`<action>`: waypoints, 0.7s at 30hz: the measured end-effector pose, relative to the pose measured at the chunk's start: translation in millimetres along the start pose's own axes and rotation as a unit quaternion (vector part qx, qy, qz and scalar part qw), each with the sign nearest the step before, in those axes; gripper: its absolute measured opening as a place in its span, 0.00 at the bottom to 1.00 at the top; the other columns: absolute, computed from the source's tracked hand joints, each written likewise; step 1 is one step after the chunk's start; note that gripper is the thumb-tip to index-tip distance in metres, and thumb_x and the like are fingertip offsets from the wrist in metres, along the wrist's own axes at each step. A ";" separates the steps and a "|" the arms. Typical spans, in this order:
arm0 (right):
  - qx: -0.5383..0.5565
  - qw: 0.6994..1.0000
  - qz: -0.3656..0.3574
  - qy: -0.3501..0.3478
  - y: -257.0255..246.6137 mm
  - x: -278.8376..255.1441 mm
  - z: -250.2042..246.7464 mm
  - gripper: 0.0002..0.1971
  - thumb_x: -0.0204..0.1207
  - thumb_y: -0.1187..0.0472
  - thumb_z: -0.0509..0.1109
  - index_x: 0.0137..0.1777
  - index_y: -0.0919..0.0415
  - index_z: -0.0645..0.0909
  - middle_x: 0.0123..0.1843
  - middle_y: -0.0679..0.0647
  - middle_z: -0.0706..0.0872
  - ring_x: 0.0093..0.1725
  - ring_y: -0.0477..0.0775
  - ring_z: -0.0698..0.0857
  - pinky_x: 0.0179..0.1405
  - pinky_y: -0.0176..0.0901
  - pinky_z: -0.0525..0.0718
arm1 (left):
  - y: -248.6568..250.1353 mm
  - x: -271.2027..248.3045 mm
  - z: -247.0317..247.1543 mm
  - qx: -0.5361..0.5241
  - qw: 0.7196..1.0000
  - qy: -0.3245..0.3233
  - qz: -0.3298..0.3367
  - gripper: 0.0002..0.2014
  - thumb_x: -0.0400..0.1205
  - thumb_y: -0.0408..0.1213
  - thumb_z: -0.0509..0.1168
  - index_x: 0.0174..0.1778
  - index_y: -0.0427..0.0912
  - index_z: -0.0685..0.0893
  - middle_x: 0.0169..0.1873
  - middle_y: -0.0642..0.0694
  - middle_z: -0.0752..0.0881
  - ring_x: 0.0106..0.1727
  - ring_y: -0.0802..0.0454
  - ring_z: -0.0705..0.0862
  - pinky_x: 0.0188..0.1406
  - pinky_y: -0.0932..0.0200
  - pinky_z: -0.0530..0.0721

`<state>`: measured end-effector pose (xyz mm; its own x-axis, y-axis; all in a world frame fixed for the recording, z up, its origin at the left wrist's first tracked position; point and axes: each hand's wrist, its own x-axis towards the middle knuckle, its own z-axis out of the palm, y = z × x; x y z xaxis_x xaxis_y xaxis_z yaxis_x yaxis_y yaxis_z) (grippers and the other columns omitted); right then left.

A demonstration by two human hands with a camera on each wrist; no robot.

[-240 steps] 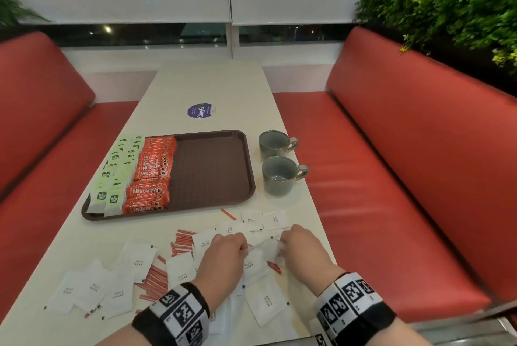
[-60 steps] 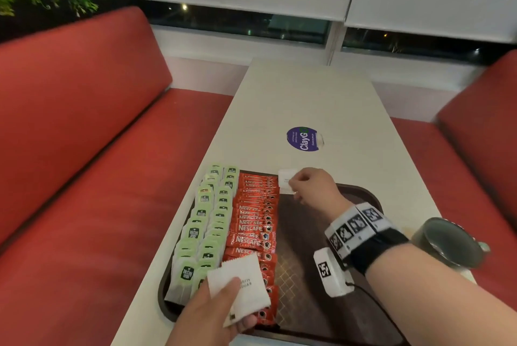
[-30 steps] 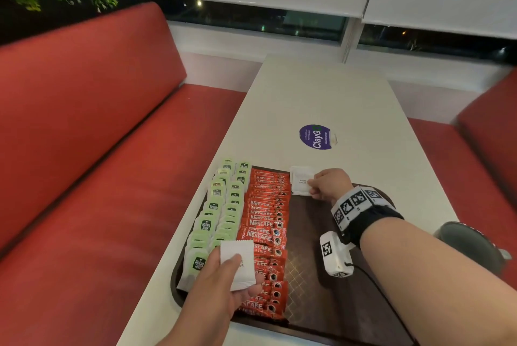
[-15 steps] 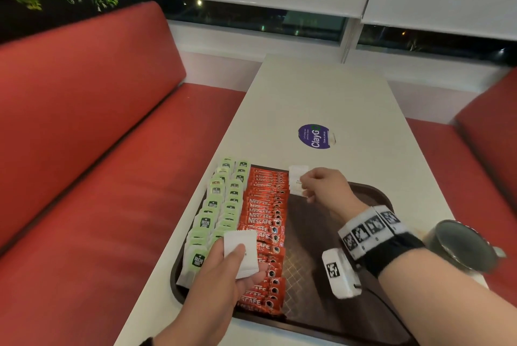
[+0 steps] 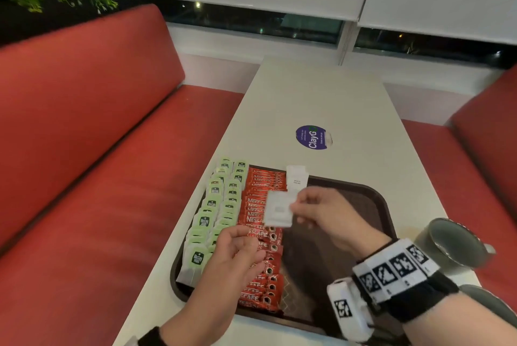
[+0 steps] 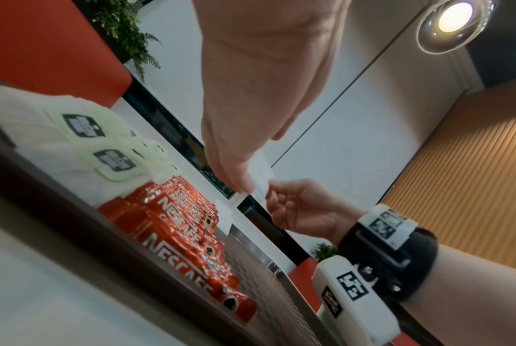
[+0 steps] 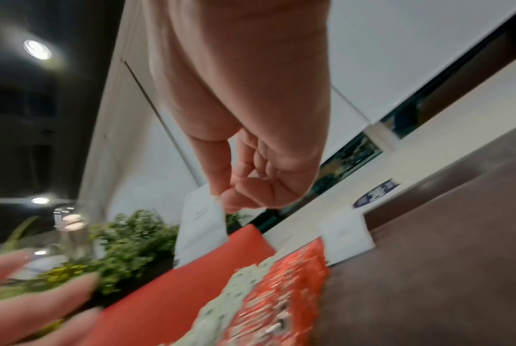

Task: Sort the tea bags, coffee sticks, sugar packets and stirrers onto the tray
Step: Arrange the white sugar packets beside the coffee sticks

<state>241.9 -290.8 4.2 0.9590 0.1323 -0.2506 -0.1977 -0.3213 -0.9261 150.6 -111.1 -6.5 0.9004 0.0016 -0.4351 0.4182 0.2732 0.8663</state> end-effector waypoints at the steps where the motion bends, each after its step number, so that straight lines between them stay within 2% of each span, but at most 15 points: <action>1: -0.010 0.999 0.006 0.044 2.9 10.7 -10.0 0.11 0.74 0.71 0.72 0.32 0.59 0.81 0.25 0.54 0.82 0.25 0.48 0.75 0.24 0.34 0.72 | 0.7 -0.4 -4.2 -0.008 1.000 0.006 -0.002 0.08 0.82 0.38 0.63 0.56 0.49 0.77 0.56 0.44 0.83 0.54 0.49 0.88 0.52 0.58 0.85; 3: -0.055 0.992 0.026 0.108 9.8 33.7 -28.2 0.10 0.75 0.69 0.72 0.32 0.61 0.81 0.25 0.54 0.82 0.22 0.47 0.74 0.23 0.36 0.72 | 1.2 -2.2 -13.1 -0.034 0.999 0.021 -0.007 0.07 0.82 0.37 0.63 0.55 0.44 0.78 0.55 0.41 0.83 0.53 0.45 0.88 0.51 0.56 0.85; 6: -0.106 0.982 0.071 0.141 19.9 64.9 -42.4 0.10 0.76 0.68 0.71 0.33 0.61 0.80 0.26 0.55 0.82 0.21 0.46 0.74 0.20 0.34 0.71 | -1.0 -5.5 -23.6 -0.067 0.996 0.047 -0.017 0.05 0.81 0.32 0.63 0.51 0.38 0.80 0.51 0.37 0.85 0.50 0.41 0.89 0.50 0.53 0.84; 8: -0.128 0.977 0.093 0.142 23.5 82.2 -41.8 0.08 0.76 0.68 0.70 0.36 0.63 0.81 0.27 0.56 0.82 0.22 0.48 0.75 0.21 0.34 0.72 | -4.6 -7.7 -30.8 -0.082 0.994 0.061 -0.029 0.04 0.81 0.30 0.64 0.50 0.36 0.80 0.48 0.36 0.85 0.48 0.39 0.89 0.47 0.51 0.85; 12: -0.164 0.971 0.134 0.112 30.5 107.4 -33.3 0.10 0.78 0.68 0.68 0.34 0.61 0.77 0.29 0.55 0.81 0.29 0.53 0.78 0.32 0.42 0.77 | -10.8 -16.4 -47.2 -0.097 0.991 0.076 -0.044 0.02 0.80 0.27 0.64 0.48 0.34 0.80 0.43 0.35 0.86 0.42 0.38 0.89 0.39 0.53 0.87; 15: -0.129 0.974 0.146 0.113 36.6 118.6 -29.4 0.12 0.77 0.69 0.67 0.34 0.57 0.75 0.31 0.54 0.81 0.28 0.50 0.80 0.29 0.40 0.80 | -12.5 -26.1 -59.3 -0.105 0.990 0.090 -0.029 0.03 0.81 0.23 0.62 0.45 0.33 0.80 0.38 0.36 0.85 0.37 0.39 0.88 0.34 0.56 0.89; 17: -0.142 0.973 0.149 0.106 38.7 121.2 -27.0 0.13 0.78 0.69 0.66 0.33 0.57 0.74 0.32 0.55 0.81 0.30 0.51 0.81 0.35 0.44 0.84 | -12.7 -31.6 -65.6 -0.118 0.988 0.098 -0.016 0.04 0.81 0.23 0.60 0.45 0.32 0.80 0.39 0.35 0.84 0.37 0.39 0.88 0.31 0.58 0.89; 19: -0.146 0.973 0.148 0.103 39.5 122.0 -26.6 0.13 0.78 0.69 0.66 0.33 0.57 0.74 0.34 0.55 0.81 0.34 0.53 0.83 0.46 0.48 0.87 | -12.4 -37.6 -69.3 -0.129 0.986 0.106 -0.006 0.04 0.82 0.24 0.59 0.46 0.32 0.79 0.39 0.35 0.84 0.38 0.40 0.89 0.32 0.59 0.90; 21: -0.143 0.974 0.140 0.106 38.1 118.9 -28.2 0.13 0.79 0.69 0.65 0.34 0.57 0.74 0.35 0.55 0.82 0.35 0.52 0.84 0.47 0.47 0.87 | -10.7 -46.2 -70.2 -0.127 0.987 0.099 0.005 0.04 0.82 0.26 0.60 0.47 0.32 0.80 0.40 0.36 0.85 0.39 0.43 0.90 0.38 0.59 0.90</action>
<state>354.1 -313.7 -53.0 0.9021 -0.1846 -0.3900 -0.4217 -0.5686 -0.7063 96.2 -46.5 -12.9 0.8526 0.1860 -0.4884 0.3434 0.5050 0.7918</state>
